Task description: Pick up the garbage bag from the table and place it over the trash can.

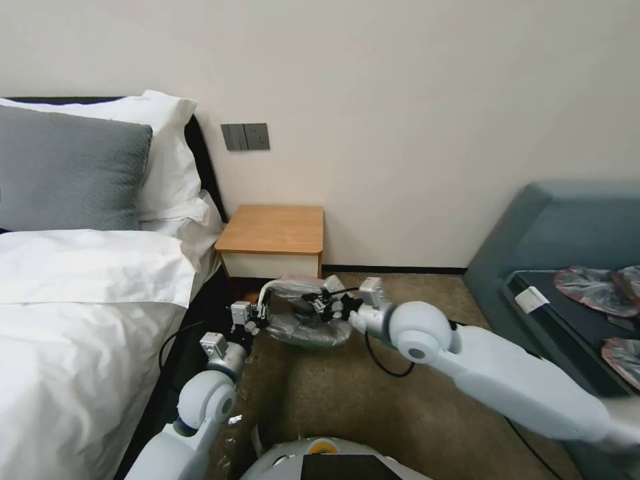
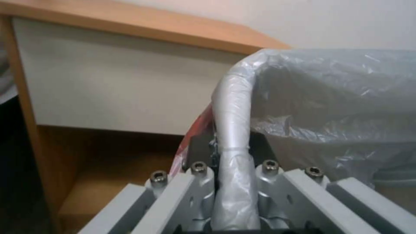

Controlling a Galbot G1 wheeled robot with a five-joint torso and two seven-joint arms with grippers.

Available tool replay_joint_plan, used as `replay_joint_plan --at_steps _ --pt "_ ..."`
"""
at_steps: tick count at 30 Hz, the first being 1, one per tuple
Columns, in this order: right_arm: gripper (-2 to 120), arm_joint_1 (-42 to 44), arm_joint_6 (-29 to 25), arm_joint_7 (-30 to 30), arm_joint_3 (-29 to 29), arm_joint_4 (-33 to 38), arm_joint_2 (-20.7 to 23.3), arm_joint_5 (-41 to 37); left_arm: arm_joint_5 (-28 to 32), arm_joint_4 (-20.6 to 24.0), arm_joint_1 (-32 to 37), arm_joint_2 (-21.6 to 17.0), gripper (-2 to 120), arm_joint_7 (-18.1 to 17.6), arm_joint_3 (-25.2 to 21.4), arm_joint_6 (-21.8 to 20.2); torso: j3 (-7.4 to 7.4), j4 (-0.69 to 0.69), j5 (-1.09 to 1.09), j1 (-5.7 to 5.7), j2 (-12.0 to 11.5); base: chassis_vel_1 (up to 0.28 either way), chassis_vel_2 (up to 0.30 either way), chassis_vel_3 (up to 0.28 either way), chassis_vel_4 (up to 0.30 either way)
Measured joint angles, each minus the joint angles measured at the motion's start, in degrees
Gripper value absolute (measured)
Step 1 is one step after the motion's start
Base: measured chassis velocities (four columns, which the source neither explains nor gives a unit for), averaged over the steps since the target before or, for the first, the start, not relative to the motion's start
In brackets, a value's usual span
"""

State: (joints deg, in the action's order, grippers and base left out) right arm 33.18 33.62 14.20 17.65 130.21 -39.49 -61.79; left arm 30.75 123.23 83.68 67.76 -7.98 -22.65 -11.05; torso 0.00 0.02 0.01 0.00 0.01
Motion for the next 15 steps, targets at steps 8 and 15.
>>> replay_joint_plan --at_steps 8,15 --pt "7 14.5 -7.3 1.3 -9.3 3.4 5.4 8.5 0.7 0.0 1.4 0.7 4 -3.0 -0.4 -0.1 0.00 -0.06 -0.01 0.00 0.0 0.000 0.000 0.000 0.000" --pt "32 19.1 -12.8 3.9 -10.9 -1.2 2.5 20.3 -1.3 1.3 5.1 3.1 4 -5.3 -1.7 0.0 0.01 0.03 0.00 0.00 0.0 0.000 0.000 0.000 0.000"
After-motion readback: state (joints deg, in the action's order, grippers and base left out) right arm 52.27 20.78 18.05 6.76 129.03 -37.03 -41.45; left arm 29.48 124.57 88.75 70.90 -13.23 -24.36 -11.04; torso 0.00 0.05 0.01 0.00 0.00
